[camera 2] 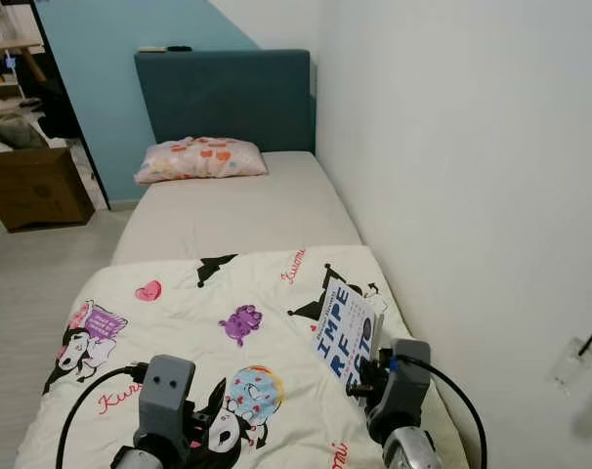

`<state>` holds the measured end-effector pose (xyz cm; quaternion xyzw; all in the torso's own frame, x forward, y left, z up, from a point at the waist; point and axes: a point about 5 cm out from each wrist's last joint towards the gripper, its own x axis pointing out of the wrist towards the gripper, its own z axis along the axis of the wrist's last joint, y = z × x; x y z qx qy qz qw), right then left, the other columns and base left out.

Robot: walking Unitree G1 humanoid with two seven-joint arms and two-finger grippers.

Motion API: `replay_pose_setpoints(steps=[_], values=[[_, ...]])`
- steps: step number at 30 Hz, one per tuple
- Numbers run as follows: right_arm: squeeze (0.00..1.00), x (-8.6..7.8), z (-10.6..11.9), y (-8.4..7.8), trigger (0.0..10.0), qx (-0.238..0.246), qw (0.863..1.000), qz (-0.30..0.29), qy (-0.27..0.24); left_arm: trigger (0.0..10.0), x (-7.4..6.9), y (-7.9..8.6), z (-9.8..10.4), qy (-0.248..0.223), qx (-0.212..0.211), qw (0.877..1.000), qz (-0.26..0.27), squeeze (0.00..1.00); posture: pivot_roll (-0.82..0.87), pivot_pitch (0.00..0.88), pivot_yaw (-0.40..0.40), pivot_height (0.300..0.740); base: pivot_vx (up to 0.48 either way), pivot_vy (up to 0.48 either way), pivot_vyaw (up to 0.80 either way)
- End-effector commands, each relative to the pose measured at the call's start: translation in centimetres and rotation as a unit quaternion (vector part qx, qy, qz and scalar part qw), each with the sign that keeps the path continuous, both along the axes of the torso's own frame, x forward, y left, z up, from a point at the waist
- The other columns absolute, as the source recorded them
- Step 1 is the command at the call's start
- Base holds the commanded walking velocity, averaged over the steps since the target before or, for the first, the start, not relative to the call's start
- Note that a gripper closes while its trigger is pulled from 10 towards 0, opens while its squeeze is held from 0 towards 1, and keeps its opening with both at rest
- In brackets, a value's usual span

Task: Clean up the room

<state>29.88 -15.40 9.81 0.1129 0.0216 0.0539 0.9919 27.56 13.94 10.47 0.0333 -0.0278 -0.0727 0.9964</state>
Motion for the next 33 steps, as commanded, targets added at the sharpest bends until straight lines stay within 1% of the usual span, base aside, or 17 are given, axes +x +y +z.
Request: replay_pose_setpoints(steps=[1, 9, 22, 25, 29, 32, 33], values=[[0.0, -0.16, 0.16, 0.02, 10.0, 0.012, 1.0, 0.0, -0.008, 10.0, -0.44, 0.17, -0.8, 0.014, 0.003, 1.0, 0.005, 0.0, 0.02, 0.136, -0.016, 0.74, 0.0, 0.0, 0.0], [0.0, -0.34, -0.45, 0.19, 10.0, 0.002, 1.0, 0.009, 0.006, 10.0, -0.44, 0.21, -0.87, 0.015, 0.004, 1.0, 0.007, 0.0, 0.02, 0.135, -0.013, 0.74, 0.0, 0.0, 0.0], [0.0, -0.3, -0.52, 0.43, 10.0, -0.014, 1.0, 0.023, 0.008, 10.0, -0.48, 0.21, -0.91, 0.014, 0.008, 1.0, 0.01, 0.0, 0.02, 0.146, -0.019, 0.74, 0.0, 0.0, 0.0], [0.0, -0.31, -0.56, 0.44, 10.0, -0.017, 0.999, 0.025, 0.01, 10.0, -0.56, 0.12, -0.87, 0.012, 0.013, 1.0, 0.007, 0.0, 0.02, 0.146, -0.019, 0.74, 0.0, -0.251, 0.0], [0.0, -0.35, -0.48, 0.57, 10.0, -0.032, 0.999, 0.032, 0.005, 10.0, -0.65, -0.07, -0.71, 0.007, 0.023, 1.0, 0.002, 0.0, 0.02, 0.15, -0.02, 0.74, 0.0, -0.48, 0.8], [0.0, -0.36, -0.46, 0.6, 10.0, -0.032, 0.999, 0.033, 0.004, 10.0, -0.67, -0.05, -0.74, 0.008, 0.017, 1.0, 0.005, 0.0, 0.02, 0.151, -0.02, 0.74, 0.0, -0.48, 0.8], [0.0, -0.37, -0.47, 0.61, 10.0, -0.029, 0.999, 0.032, 0.004, 10.0, -0.67, -0.05, -0.76, 0.009, 0.006, 1.0, 0.006, 0.0, 0.02, 0.151, -0.02, 0.74, 0.0, -0.24, 0.8]])
